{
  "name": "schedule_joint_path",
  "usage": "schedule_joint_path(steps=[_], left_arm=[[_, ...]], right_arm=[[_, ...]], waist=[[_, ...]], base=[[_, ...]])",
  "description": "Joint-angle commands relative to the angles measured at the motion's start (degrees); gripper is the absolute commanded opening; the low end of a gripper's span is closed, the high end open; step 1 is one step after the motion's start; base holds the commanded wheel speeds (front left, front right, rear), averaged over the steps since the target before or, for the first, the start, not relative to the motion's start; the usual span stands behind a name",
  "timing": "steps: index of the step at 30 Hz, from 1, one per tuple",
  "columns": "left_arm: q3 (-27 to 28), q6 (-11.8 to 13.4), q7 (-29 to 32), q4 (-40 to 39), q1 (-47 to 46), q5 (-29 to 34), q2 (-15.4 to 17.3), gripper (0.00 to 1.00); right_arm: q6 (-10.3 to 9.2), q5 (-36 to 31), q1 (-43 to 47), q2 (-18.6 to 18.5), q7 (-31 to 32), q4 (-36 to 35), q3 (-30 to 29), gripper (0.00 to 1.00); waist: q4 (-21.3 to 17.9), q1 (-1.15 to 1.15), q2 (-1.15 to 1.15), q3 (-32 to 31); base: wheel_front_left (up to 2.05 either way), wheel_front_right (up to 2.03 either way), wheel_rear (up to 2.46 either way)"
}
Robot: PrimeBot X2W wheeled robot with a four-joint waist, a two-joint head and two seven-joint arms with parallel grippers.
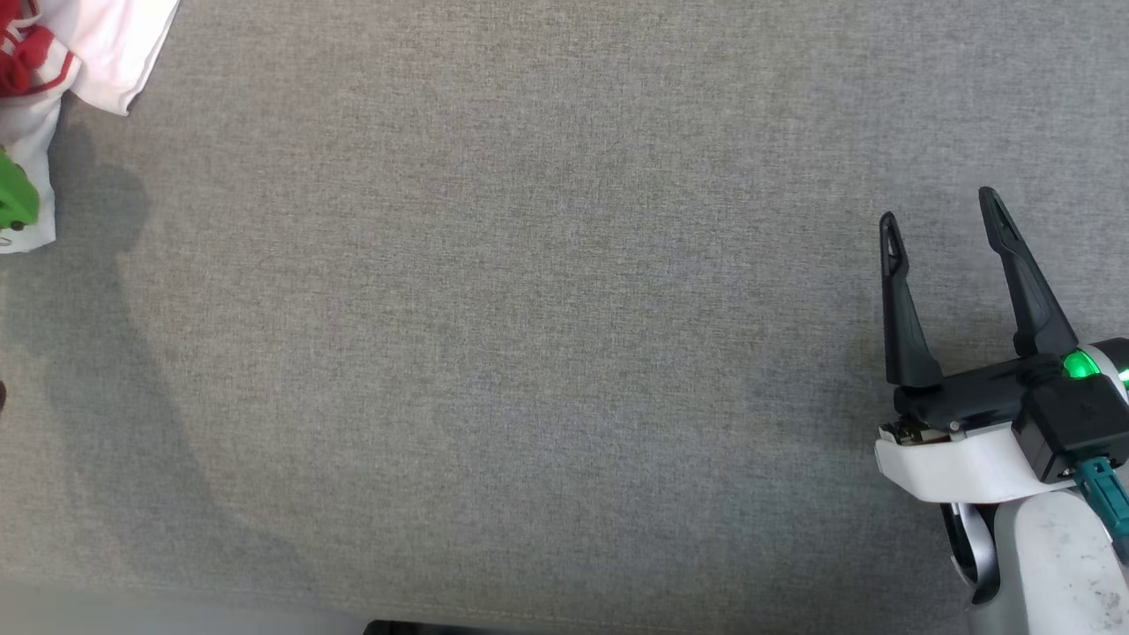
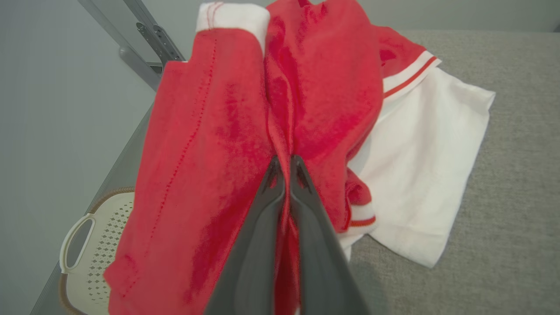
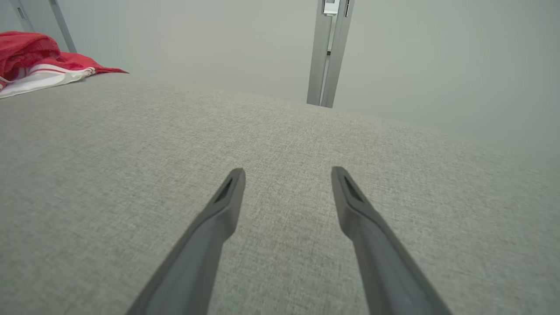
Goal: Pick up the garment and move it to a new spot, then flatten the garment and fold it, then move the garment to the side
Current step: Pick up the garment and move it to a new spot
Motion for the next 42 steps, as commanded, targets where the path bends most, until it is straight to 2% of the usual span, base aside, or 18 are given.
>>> schedule_joint_path(steps=[1, 6, 12, 17, 23, 27, 32, 36, 42], left_arm=[[-0.5, -0.1, -0.4, 0.3, -1.4, -0.4, 1.2, 0.0], [-2.9, -0.1, -1.5, 0.2, -2.0, -0.7, 3.8, 0.0], [-8.5, -0.1, -2.3, -4.4, -4.0, 1.1, 7.0, 0.0], [-15.3, -0.1, -1.5, -11.1, -6.3, 3.0, 9.1, 0.0], [-23.0, -0.1, 1.1, -22.8, -8.6, 2.4, 8.8, 0.0], [-26.9, -0.1, 3.2, -31.4, -7.8, 1.5, 6.8, 0.0], [-30.7, 0.7, 4.6, -38.5, -2.7, 0.0, 2.0, 0.0], [-33.5, 2.6, 3.9, -39.0, 2.8, -0.9, -2.2, 0.0], [-36.9, 4.1, 0.2, -32.9, 10.6, -2.4, -7.9, 0.0]], right_arm=[[-0.02, 0.6, -0.8, -0.2, -0.2, 0.3, 0.1, 1.0], [-0.02, 2.1, -0.9, -0.2, -0.2, 1.8, 0.7, 1.0], [-0.02, 4.7, -0.6, -0.2, -0.2, 3.6, 0.9, 1.0], [-0.02, 7.6, 0.4, -0.2, -0.2, 4.8, 0.4, 1.0], [-0.02, 10.2, 2.1, -0.2, -0.2, 5.9, -2.3, 1.0], [-0.02, 11.3, 2.8, -0.2, -0.2, 6.0, -5.3, 1.0], [-0.02, 11.8, 2.6, -0.1, -0.2, 5.7, -8.9, 1.0], [-0.02, 12.6, 1.7, -0.1, -0.2, 5.7, -9.7, 1.0], [-0.02, 14.4, 0.5, -0.1, -0.2, 6.0, -8.6, 1.0]], waist=[[-0.6, -0.01, 0.0, -1.9], [-1.5, -0.01, 0.0, -5.9], [-3.4, -0.01, 0.0, -12.2], [-6.1, -0.01, 0.0, -17.9], [-10.0, -0.01, 0.0, -24.0], [-13.0, -0.01, 0.0, -25.9], [-16.7, -0.01, 0.0, -26.1], [-19.8, -0.01, 0.0, -24.5], [-23.4, -0.01, 0.0, -21.2]], base=[[0.0, 0.0, 0.0], [0.0, 0.0, 0.0], [0.0, 0.0, 0.0], [0.0, 0.0, 0.0], [0.0, 0.0, 0.0], [0.0, 0.0, 0.0], [0.0, 0.0, 0.0], [0.0, 0.0, 0.0], [0.0, 0.0, 0.0]])
